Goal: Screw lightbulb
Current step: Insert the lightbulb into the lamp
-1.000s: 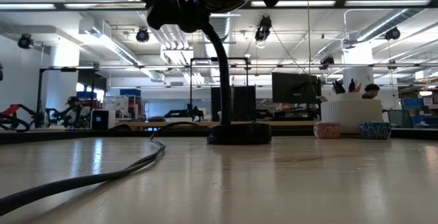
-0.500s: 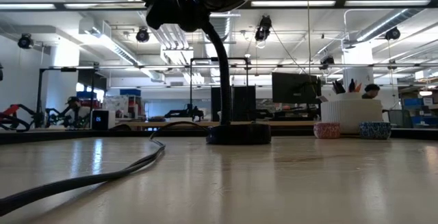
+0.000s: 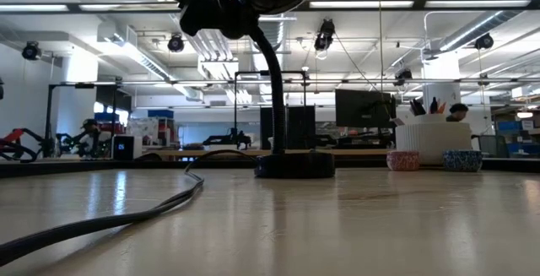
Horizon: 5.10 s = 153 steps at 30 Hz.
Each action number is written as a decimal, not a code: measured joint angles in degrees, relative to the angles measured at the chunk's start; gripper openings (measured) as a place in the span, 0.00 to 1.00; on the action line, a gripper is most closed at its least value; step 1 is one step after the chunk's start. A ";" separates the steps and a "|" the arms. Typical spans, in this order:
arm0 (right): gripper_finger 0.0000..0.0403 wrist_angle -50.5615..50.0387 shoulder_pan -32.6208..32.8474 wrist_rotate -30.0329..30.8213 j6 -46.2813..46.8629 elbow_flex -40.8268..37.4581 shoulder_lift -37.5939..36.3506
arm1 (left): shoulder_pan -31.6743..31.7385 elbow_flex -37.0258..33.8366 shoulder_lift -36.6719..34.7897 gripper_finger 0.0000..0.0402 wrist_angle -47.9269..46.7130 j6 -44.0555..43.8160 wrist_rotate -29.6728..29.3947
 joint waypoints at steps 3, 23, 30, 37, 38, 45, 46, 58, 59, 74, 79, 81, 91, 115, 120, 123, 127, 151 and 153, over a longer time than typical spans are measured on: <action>0.85 0.02 0.02 -0.04 -4.35 0.00 0.15 | 0.02 0.00 0.00 0.66 0.00 -0.02 -0.04; 0.86 4.90 -0.52 -0.60 -23.35 0.00 0.73 | 0.04 0.00 0.00 0.66 0.11 -0.80 -0.27; 0.86 4.97 -0.66 -0.28 -16.61 0.00 2.16 | 0.02 0.00 0.00 0.66 0.26 -0.62 -0.15; 0.86 5.71 -0.79 0.04 -5.51 0.00 2.58 | -0.22 0.28 -0.13 0.66 0.09 -0.14 0.04; 0.86 5.75 -0.79 0.07 -4.19 0.00 2.58 | -0.22 0.28 -0.19 0.66 0.14 0.12 0.05; 0.78 5.71 -0.81 0.10 2.59 0.00 2.59 | -0.22 0.31 -0.20 0.66 0.62 1.31 0.15; 0.76 5.76 -0.81 0.16 2.72 0.00 2.67 | -0.24 0.31 -0.20 0.66 0.65 1.32 0.13; 0.69 6.97 -0.83 3.48 24.60 0.00 3.02 | -0.22 0.31 -0.20 0.66 0.66 1.36 0.11; 0.70 7.00 -0.91 3.50 27.41 0.00 3.02 | -0.22 0.32 -0.17 0.66 0.66 1.36 0.11; 0.73 6.49 -2.01 4.59 62.30 0.00 2.97 | -0.20 0.37 0.09 0.66 0.37 1.60 -0.33; 0.84 6.45 -2.01 3.93 55.52 0.00 2.78 | -0.22 0.48 0.11 0.66 0.45 1.35 0.26; 0.87 6.33 -2.01 2.96 51.77 0.00 2.58 | -0.22 0.48 0.11 0.66 0.35 1.31 0.24; 0.90 4.31 -0.37 1.43 15.83 0.00 2.16 | -0.24 0.48 0.11 0.66 -0.89 1.11 0.40; 0.88 3.61 -0.78 1.56 -9.48 0.02 2.54 | -0.46 0.48 0.20 0.66 -0.96 0.02 0.52; 0.77 3.54 -1.38 1.56 -6.47 0.02 2.58 | -0.46 0.37 0.22 0.66 -0.12 0.11 0.66; 0.70 3.58 -1.75 1.54 -2.18 0.02 2.58 | -0.44 0.37 0.22 0.66 -0.02 -0.02 0.68; 0.67 4.16 -1.88 1.62 6.02 0.02 2.58 | -0.44 0.37 0.22 0.66 0.00 0.00 0.63; 0.77 6.95 -2.79 1.24 61.55 0.00 2.57 | -0.76 0.37 0.22 0.66 0.41 0.04 0.49; 0.81 6.93 -2.68 1.10 55.60 0.00 2.43 | -0.79 0.37 0.22 0.66 0.42 0.14 0.50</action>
